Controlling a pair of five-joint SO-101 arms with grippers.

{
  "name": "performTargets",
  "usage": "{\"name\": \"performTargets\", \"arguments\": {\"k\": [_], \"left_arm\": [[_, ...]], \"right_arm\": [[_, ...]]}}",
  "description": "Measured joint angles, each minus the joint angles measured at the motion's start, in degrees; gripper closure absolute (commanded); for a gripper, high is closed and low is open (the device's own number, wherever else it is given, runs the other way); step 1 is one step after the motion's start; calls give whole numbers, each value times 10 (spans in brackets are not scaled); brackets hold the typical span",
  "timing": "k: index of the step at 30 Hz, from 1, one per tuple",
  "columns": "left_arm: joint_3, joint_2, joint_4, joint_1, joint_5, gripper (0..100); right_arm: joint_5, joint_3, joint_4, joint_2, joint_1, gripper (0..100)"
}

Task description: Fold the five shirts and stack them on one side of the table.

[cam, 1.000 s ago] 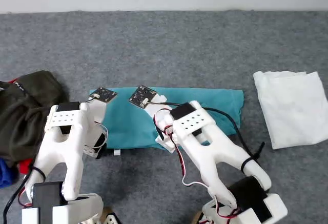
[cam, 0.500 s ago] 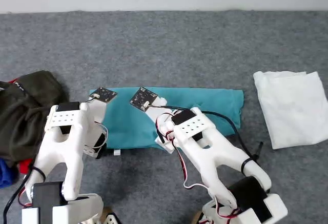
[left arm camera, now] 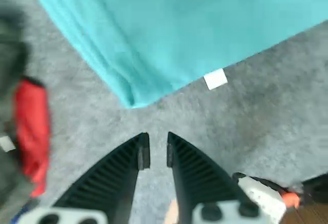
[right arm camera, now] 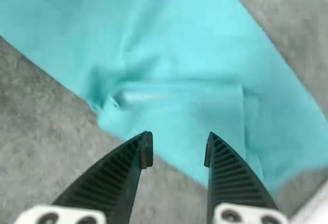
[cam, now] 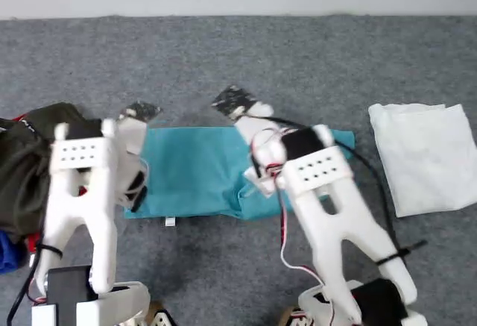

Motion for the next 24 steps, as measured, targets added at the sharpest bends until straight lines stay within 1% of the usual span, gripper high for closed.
{"name": "performTargets", "arguments": {"k": [2,4,6,8,13,18,24], "left_arm": [[-39,0,-1,-29,24,931],[-58,2,-14,-60,53,899],[-63,19,-25,-75,68,861],[-68,52,-29,-74,69,846],[-84,155,-54,-56,75,844],[-142,247,-79,-42,76,844],[-204,338,-81,-42,77,844]], "right_arm": [[0,-3,21,-6,24,816],[-1,-3,28,-10,42,816],[-1,-3,28,-11,47,816],[-1,-3,28,-11,46,816],[0,-3,28,-11,47,816],[0,-3,28,-11,45,818],[0,-3,28,-11,44,818]]}}
